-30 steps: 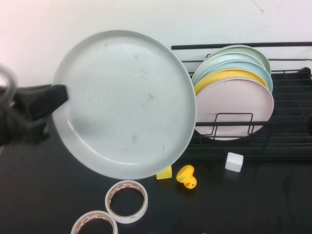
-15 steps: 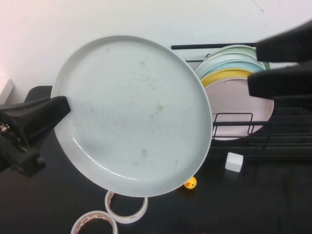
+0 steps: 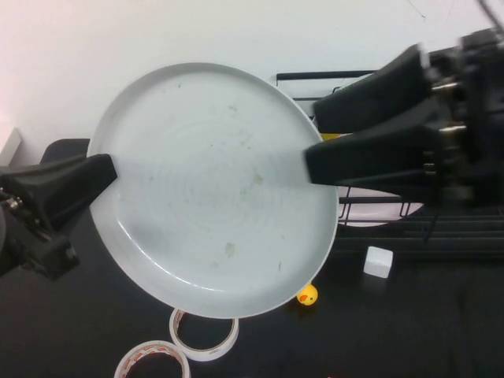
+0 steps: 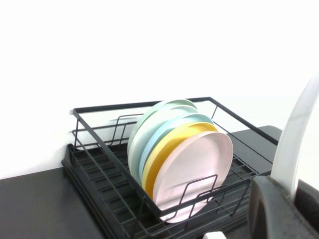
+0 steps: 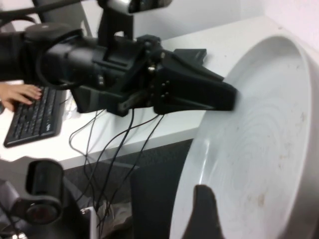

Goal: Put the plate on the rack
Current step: Hand over the plate, then place the plate on the rack

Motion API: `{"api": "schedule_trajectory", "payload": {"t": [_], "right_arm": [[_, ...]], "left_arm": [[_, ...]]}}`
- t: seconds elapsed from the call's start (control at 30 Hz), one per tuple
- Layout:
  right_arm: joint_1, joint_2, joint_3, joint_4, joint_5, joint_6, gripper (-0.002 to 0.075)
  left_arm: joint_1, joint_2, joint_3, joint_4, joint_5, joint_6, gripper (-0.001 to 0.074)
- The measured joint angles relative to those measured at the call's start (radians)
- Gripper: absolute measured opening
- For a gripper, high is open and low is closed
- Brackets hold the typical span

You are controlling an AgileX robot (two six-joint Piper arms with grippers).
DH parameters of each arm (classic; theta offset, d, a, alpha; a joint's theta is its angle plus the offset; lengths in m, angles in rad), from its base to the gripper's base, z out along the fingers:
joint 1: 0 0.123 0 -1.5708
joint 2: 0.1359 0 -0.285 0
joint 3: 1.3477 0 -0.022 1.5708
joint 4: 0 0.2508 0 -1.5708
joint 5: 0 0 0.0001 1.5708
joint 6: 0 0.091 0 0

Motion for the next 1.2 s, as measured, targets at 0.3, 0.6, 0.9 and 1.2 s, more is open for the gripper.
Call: {"api": "schedule_trajectory", "payload": {"t": [0.3,0.6,0.9,1.2], "right_arm": [[0.062,0.114,0.0,0.024,-0.115,-0.002,0.0489],[0.064,0.16,-0.002,0.044,-0.159,-0.003,0.014],[0.064,0.167,-0.042,0.032,-0.189,-0.074,0.0127],[0.035,0.167,-0.082,-0.16,-0.26,-0.145,0.0127]], "left_arm": [[0.0,0.008,0.0,-0.005,0.0,0.025,0.0004],[0.0,0.008,0.0,-0.007,-0.009,0.033,0.0011],[0.0,0.008,0.0,-0.014,-0.025,0.012,0.02],[0.0,0.008,0.0,-0.022,-0.119,-0.032,0.0505]]}}
